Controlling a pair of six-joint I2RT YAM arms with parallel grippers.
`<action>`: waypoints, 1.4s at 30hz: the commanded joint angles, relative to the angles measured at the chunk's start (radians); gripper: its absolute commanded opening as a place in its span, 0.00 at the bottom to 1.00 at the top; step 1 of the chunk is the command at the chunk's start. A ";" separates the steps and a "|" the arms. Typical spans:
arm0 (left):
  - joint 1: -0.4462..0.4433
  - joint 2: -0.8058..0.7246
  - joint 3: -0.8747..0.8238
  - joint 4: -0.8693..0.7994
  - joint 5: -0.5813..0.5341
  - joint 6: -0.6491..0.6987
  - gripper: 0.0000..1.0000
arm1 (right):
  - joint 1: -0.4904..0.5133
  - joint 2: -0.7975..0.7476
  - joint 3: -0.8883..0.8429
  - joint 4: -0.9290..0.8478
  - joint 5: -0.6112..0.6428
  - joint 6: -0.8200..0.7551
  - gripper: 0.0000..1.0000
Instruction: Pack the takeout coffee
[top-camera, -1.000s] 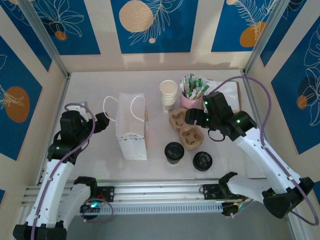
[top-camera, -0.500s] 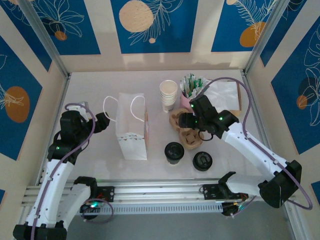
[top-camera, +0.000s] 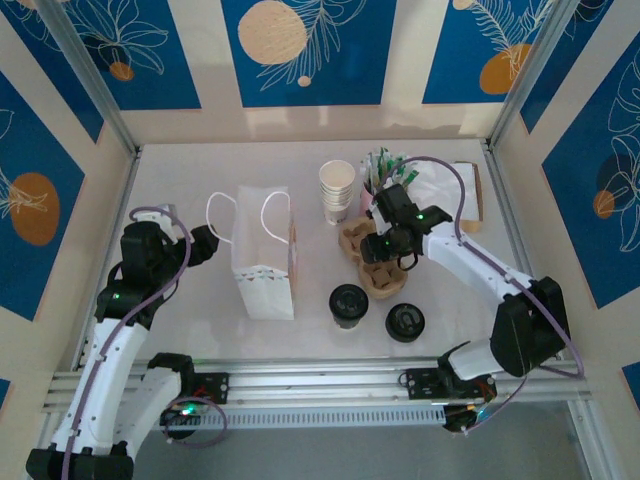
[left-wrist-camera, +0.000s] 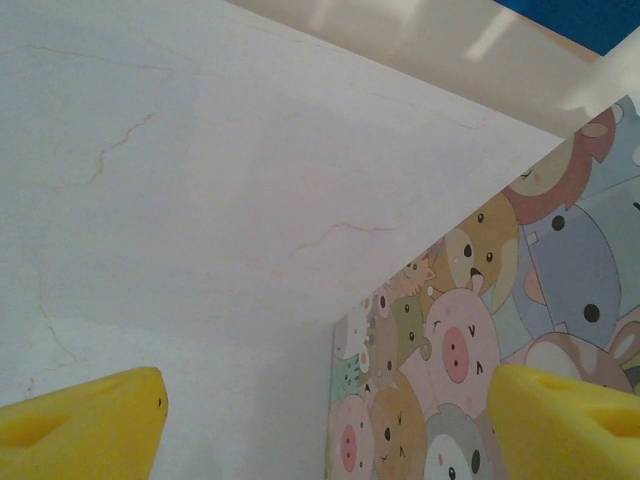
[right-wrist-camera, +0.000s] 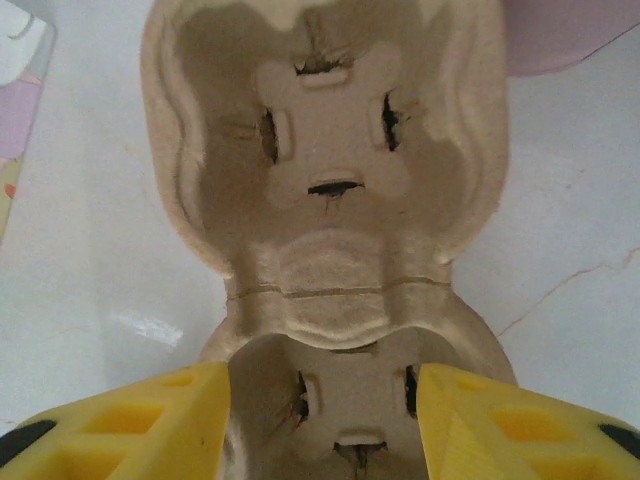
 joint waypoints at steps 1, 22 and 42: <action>0.012 -0.004 -0.004 0.005 -0.033 0.007 0.84 | -0.007 0.016 0.023 0.019 -0.046 -0.051 0.53; 0.012 -0.006 -0.004 0.008 -0.021 0.005 0.84 | -0.003 0.133 0.066 0.005 0.039 -0.077 0.55; 0.011 -0.011 0.000 0.003 -0.017 0.006 0.83 | 0.034 0.148 0.086 -0.031 0.082 -0.069 0.35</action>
